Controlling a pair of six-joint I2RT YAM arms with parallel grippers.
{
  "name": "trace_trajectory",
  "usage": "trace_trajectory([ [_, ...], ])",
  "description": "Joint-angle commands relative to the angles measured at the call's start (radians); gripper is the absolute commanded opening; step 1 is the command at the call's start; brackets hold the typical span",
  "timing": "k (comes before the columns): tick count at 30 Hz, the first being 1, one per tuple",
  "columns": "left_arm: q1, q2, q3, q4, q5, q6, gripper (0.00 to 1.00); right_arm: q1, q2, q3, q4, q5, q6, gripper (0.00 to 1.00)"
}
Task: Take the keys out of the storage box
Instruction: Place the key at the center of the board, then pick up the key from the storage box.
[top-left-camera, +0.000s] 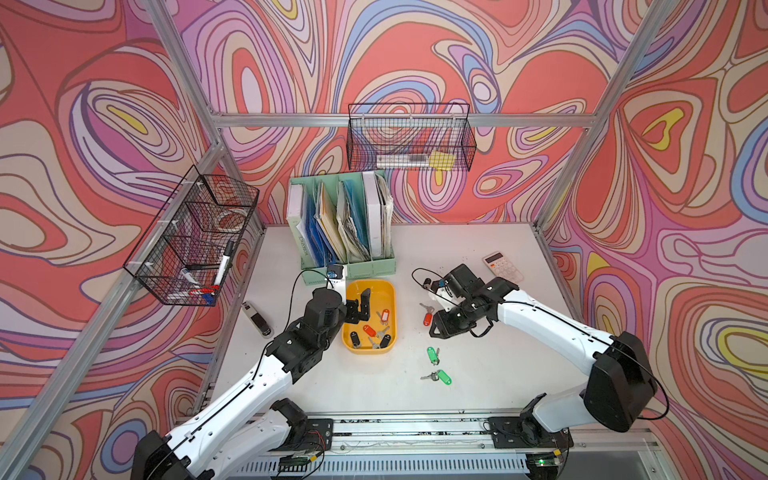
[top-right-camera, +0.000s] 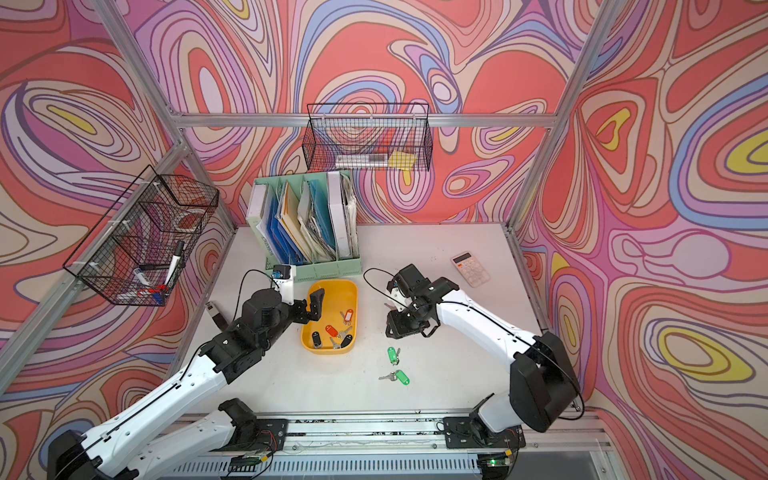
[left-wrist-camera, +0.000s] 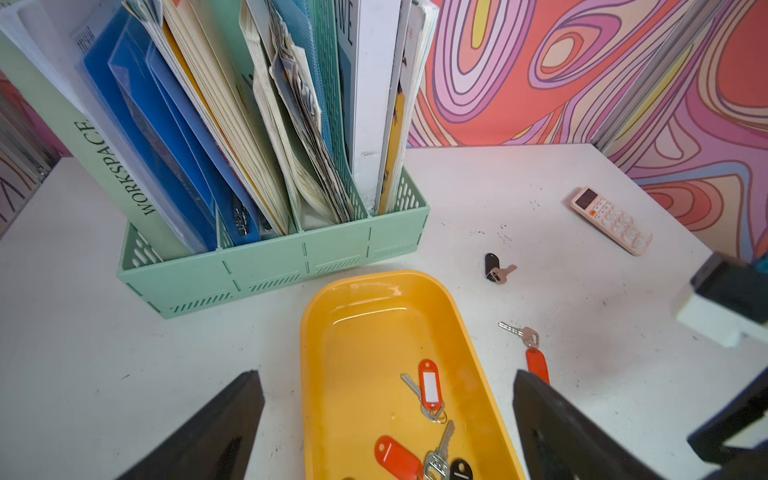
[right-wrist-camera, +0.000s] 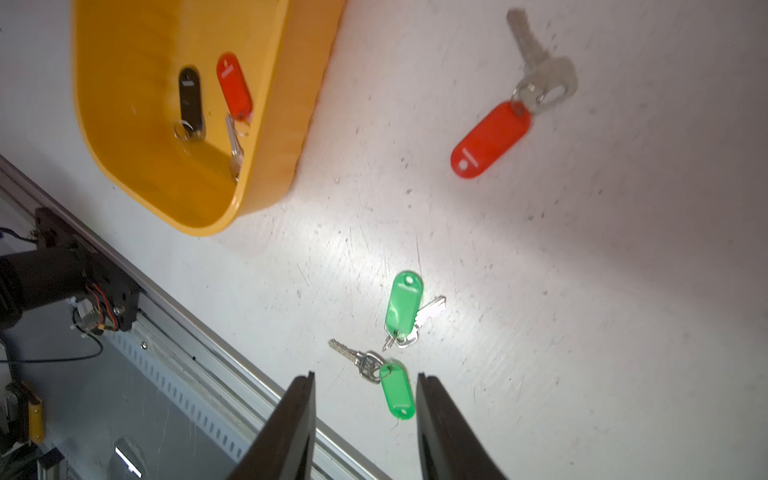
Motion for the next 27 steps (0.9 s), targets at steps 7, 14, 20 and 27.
trace_trajectory([
  [7,0.013,0.181,0.141,-0.302,0.189,-0.091,0.87,-0.055,-0.056,0.031,0.260,0.137,-0.009,0.54],
  [14,0.017,0.413,0.235,-0.356,0.373,-0.169,0.67,-0.079,-0.137,-0.051,0.459,0.236,-0.035,0.66],
  [20,0.018,0.553,0.267,-0.315,0.459,-0.225,0.62,-0.080,-0.169,-0.127,0.597,0.264,-0.062,0.77],
  [27,0.018,0.620,0.278,-0.276,0.497,-0.268,0.59,-0.084,-0.220,-0.267,0.800,0.279,-0.068,0.92],
])
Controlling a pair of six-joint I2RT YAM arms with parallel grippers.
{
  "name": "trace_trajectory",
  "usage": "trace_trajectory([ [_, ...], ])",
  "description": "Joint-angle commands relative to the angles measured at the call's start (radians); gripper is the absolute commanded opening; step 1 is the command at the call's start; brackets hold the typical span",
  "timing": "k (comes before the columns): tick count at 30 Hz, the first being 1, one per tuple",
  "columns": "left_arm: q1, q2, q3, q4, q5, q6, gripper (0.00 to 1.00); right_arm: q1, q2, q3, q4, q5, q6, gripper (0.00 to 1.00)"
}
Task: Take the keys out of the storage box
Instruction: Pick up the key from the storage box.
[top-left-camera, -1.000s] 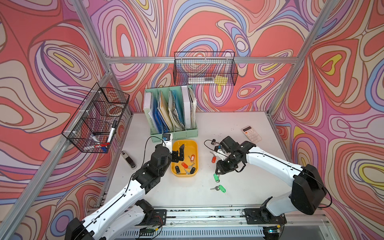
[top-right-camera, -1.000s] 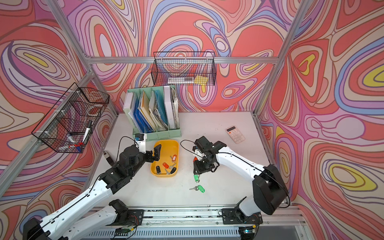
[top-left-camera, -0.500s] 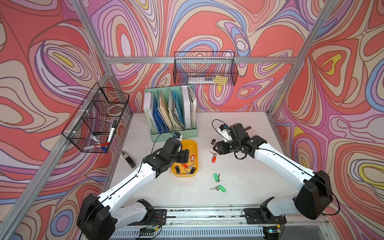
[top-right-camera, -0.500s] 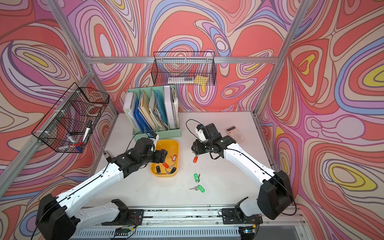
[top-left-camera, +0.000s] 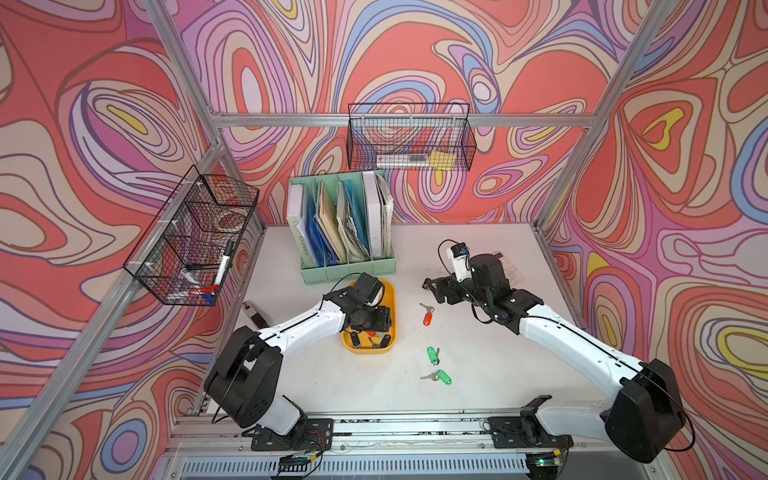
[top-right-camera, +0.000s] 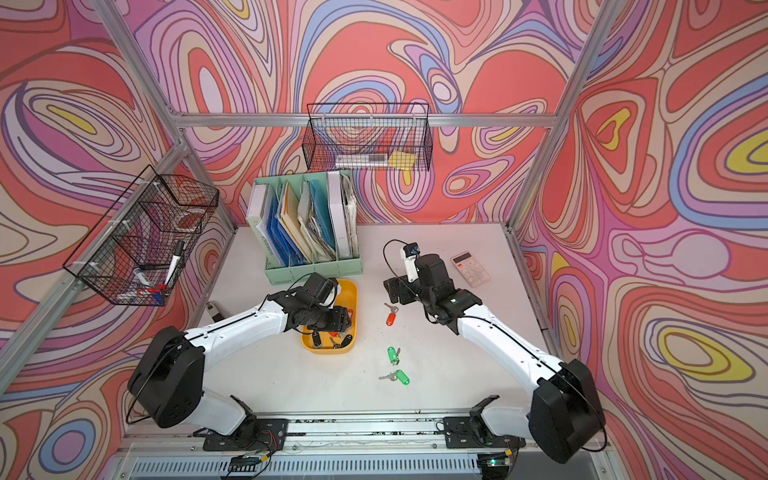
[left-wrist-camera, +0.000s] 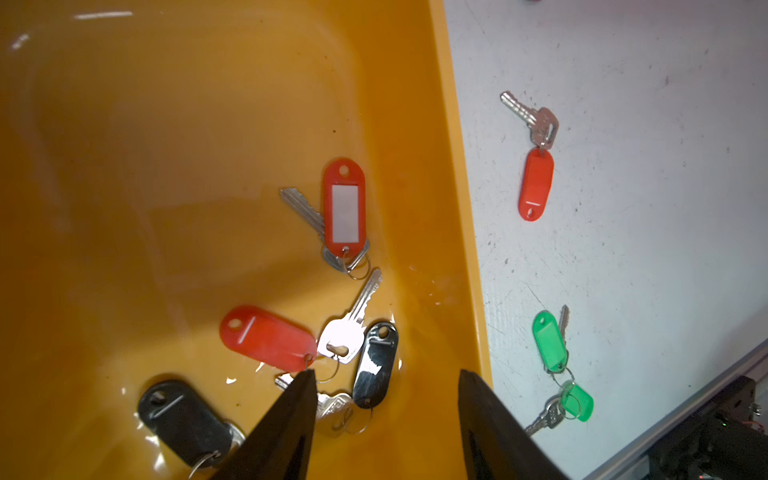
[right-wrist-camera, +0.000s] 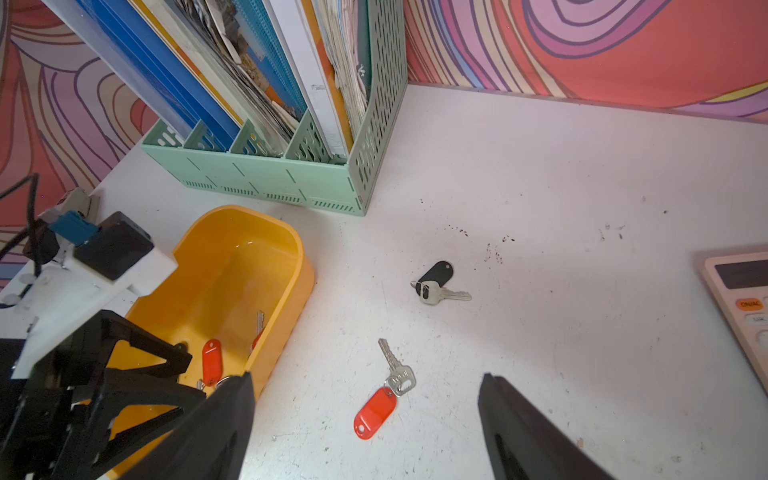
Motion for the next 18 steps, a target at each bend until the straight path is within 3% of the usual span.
trace_trajectory([
  [1,0.006,0.021,0.034,0.018,0.031,-0.041,0.59,-0.006,-0.034,-0.061,0.157,0.025,-0.012,0.93],
  [18,0.006,0.120,0.061,0.052,0.053,-0.111,0.52,-0.016,-0.050,-0.180,0.236,0.058,0.003,0.97],
])
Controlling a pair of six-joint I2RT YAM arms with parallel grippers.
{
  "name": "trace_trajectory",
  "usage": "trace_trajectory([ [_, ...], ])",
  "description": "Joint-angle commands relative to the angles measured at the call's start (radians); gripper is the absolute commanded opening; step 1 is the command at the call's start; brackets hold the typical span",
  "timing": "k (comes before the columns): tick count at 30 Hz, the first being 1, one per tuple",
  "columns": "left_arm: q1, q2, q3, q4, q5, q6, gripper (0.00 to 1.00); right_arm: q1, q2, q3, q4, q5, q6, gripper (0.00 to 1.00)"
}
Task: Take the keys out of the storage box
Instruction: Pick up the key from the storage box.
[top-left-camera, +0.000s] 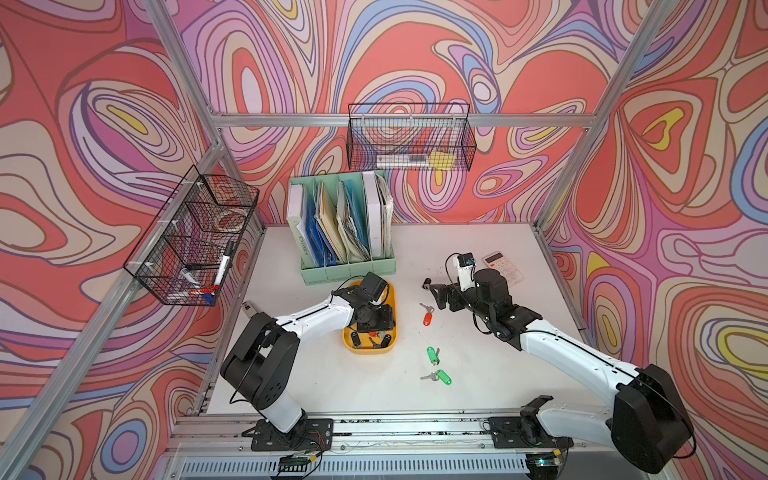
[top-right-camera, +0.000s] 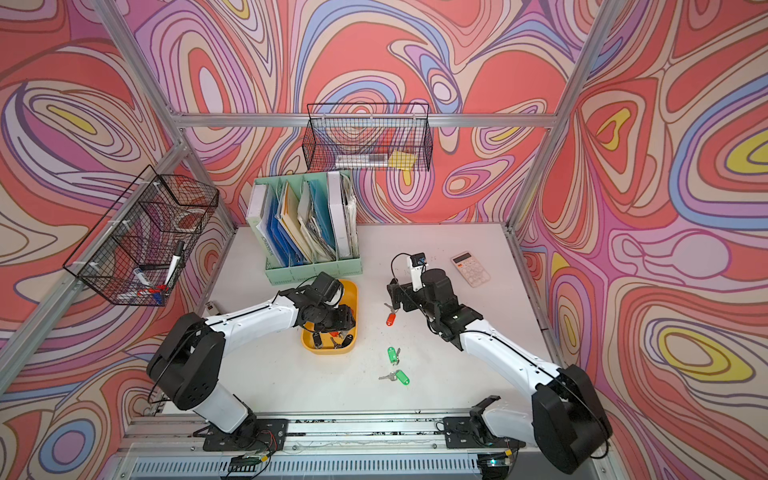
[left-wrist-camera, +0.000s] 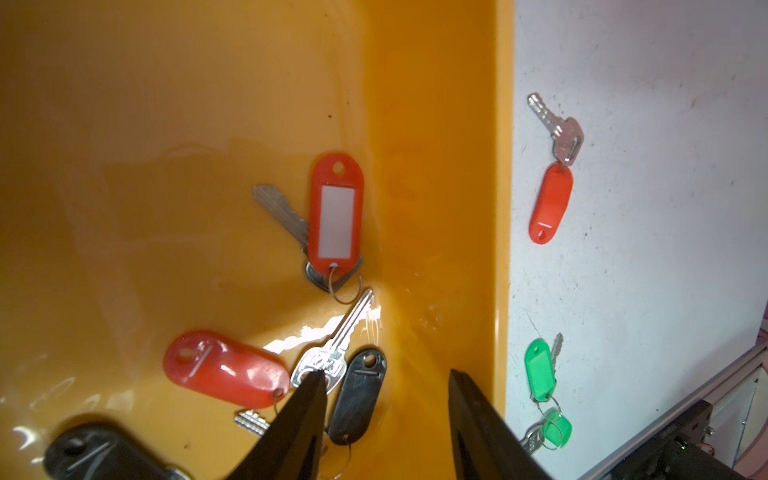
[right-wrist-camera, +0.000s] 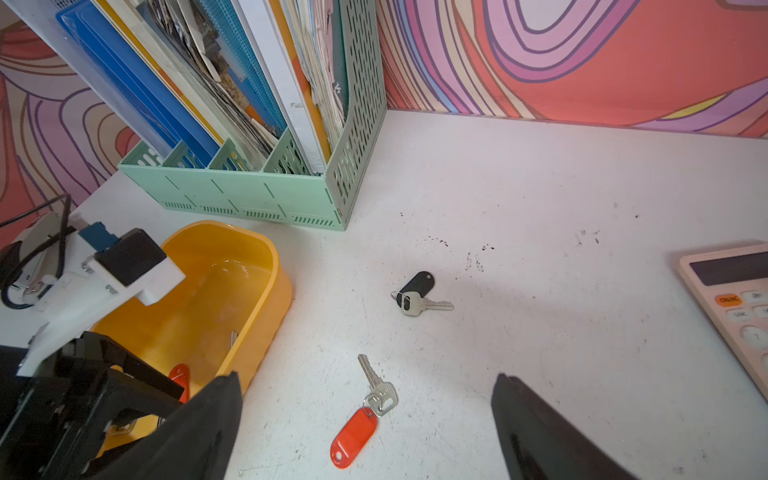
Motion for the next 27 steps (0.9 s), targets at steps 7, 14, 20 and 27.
trace_trajectory([
  [7,0.005,0.046,0.044,0.036,0.024,-0.021,0.44,-0.008,-0.002,-0.003,0.004,0.014,-0.004,0.97],
  [14,0.006,0.077,0.070,-0.014,-0.071,-0.012,0.40,-0.009,0.001,-0.006,0.001,0.019,-0.006,0.97],
  [20,0.006,0.121,0.095,-0.022,-0.072,-0.009,0.34,-0.010,0.009,-0.002,-0.007,0.021,-0.009,0.97],
  [27,0.006,0.161,0.092,0.004,-0.031,0.004,0.34,-0.011,0.018,0.003,-0.011,0.024,-0.012,0.97],
])
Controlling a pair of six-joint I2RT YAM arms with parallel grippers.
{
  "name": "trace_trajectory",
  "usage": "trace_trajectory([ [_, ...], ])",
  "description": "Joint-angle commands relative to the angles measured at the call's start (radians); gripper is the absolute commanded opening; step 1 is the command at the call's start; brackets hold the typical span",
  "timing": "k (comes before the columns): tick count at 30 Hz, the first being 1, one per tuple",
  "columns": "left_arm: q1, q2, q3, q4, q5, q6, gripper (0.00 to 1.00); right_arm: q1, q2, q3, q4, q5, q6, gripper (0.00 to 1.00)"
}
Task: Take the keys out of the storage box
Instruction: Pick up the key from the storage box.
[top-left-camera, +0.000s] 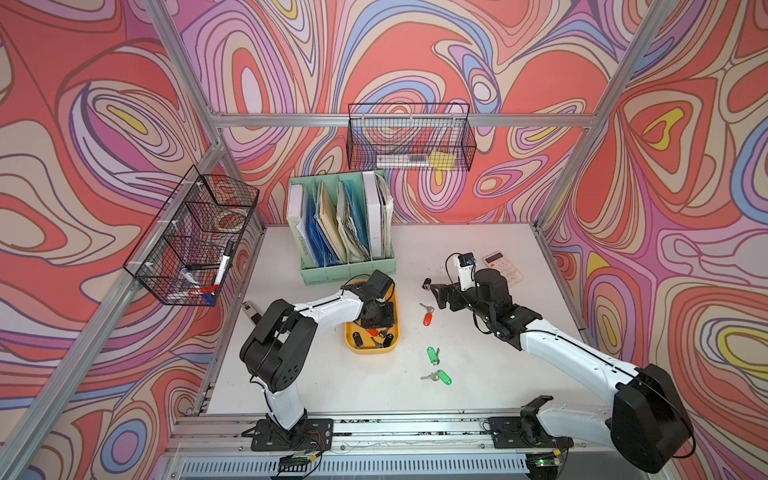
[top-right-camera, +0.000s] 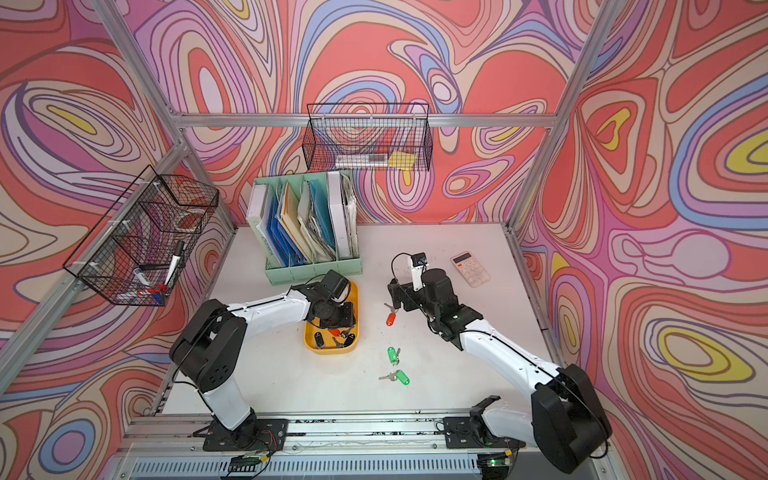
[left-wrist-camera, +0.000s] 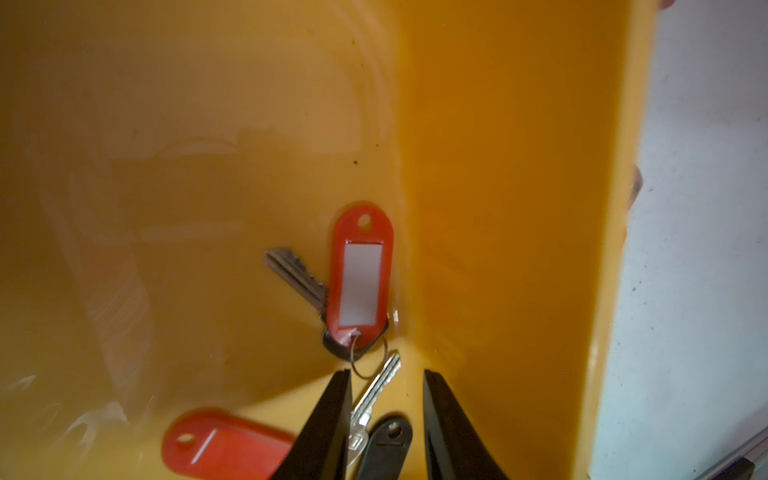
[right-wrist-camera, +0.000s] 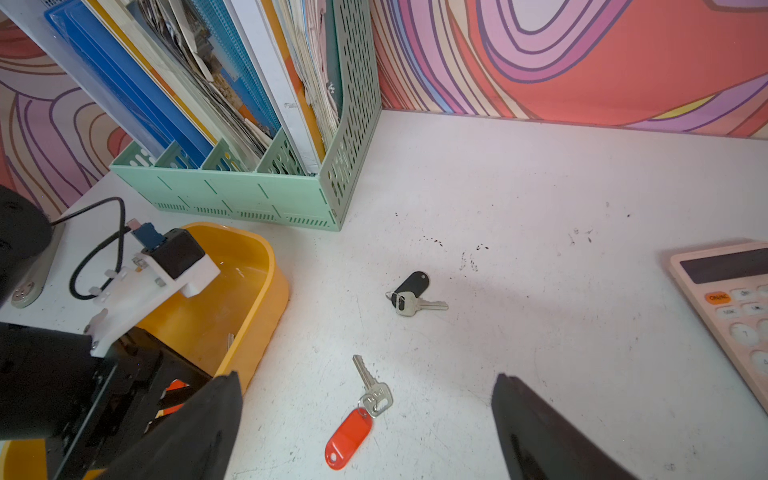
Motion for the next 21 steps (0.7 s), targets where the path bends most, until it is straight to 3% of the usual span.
trace_trajectory([
  [1,0.006,0.026,0.017,-0.008,0.013,0.018,0.34,-0.008,0.012,0.004,-0.011,0.016,-0.009,0.97],
  [4,0.006,0.040,0.021,-0.025,0.004,0.027,0.31,-0.008,0.014,0.005,-0.013,0.018,-0.010,0.97],
  [12,0.006,0.016,0.020,-0.071,-0.063,0.053,0.07,-0.009,0.014,0.006,-0.013,0.021,-0.010,0.97],
  [21,0.006,-0.065,0.012,-0.089,-0.123,0.083,0.00,-0.023,0.022,0.018,0.008,0.005,-0.011,0.98],
])
